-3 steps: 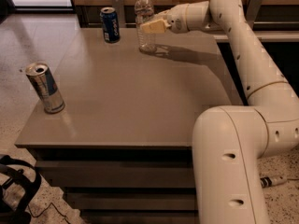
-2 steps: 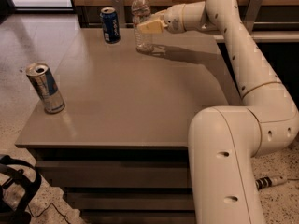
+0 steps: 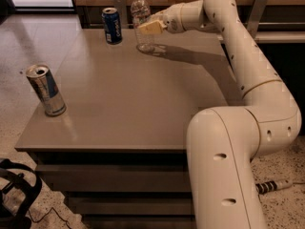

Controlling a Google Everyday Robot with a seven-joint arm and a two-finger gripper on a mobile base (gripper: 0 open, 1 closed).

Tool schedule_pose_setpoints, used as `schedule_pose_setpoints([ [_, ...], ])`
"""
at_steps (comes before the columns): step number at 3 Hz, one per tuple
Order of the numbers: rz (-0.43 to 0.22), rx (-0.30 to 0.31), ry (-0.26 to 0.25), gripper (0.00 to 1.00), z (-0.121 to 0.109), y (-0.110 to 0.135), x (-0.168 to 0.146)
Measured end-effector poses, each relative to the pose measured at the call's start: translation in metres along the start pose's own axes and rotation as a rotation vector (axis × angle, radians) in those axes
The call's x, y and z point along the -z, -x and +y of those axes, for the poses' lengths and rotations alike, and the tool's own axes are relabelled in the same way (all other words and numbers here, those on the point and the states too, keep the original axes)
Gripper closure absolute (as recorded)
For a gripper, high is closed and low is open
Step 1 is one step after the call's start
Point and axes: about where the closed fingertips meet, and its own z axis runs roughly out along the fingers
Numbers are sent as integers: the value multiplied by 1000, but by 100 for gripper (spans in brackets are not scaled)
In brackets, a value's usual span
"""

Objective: Move water bottle near pepsi can

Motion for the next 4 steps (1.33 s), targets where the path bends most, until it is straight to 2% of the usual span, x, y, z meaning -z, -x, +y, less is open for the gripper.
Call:
schedule_pose_setpoints([
  [1, 12, -8, -15, 100, -4, -5, -1],
  [3, -9, -67, -52, 100, -12, -17, 4],
  [4, -7, -71, -48, 84, -11, -19, 1],
])
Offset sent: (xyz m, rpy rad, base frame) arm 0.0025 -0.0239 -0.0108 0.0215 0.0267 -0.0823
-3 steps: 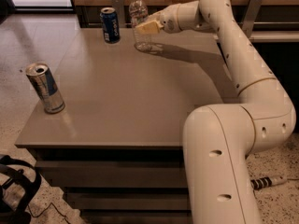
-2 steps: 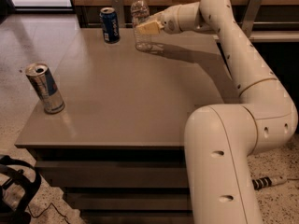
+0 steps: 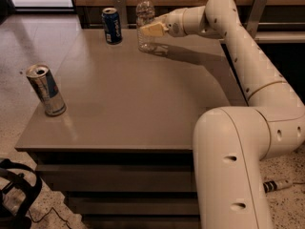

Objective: Move water bottle near pepsi can

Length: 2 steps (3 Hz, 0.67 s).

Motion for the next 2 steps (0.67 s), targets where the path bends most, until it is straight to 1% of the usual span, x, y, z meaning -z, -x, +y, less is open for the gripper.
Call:
schedule_pose_setpoints([
  [2, 0, 0, 0, 38, 0, 1, 0],
])
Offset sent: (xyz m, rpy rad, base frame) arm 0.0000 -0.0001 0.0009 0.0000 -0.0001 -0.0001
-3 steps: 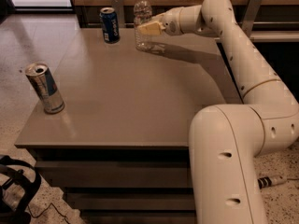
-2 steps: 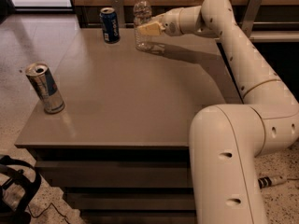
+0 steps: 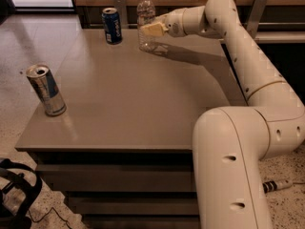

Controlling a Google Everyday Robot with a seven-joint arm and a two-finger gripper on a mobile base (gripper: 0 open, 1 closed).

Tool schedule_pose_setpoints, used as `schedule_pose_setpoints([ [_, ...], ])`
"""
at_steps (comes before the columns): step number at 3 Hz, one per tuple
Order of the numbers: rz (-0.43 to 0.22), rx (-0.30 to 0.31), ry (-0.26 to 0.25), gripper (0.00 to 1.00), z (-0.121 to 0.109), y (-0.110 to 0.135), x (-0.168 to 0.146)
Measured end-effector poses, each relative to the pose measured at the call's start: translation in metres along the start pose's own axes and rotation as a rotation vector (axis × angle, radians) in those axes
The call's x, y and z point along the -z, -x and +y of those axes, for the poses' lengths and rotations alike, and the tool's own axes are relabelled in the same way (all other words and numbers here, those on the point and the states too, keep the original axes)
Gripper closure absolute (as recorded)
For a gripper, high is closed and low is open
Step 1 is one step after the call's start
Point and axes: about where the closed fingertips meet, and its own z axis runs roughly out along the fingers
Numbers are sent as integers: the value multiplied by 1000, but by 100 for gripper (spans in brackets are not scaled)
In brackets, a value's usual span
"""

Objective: Move water bottle near pepsi can

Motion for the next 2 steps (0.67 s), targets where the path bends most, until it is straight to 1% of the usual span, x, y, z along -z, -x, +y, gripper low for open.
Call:
schedule_pose_setpoints([
  [1, 0, 0, 0, 13, 0, 0, 0],
  [2, 1, -1, 5, 0, 2, -1, -4],
])
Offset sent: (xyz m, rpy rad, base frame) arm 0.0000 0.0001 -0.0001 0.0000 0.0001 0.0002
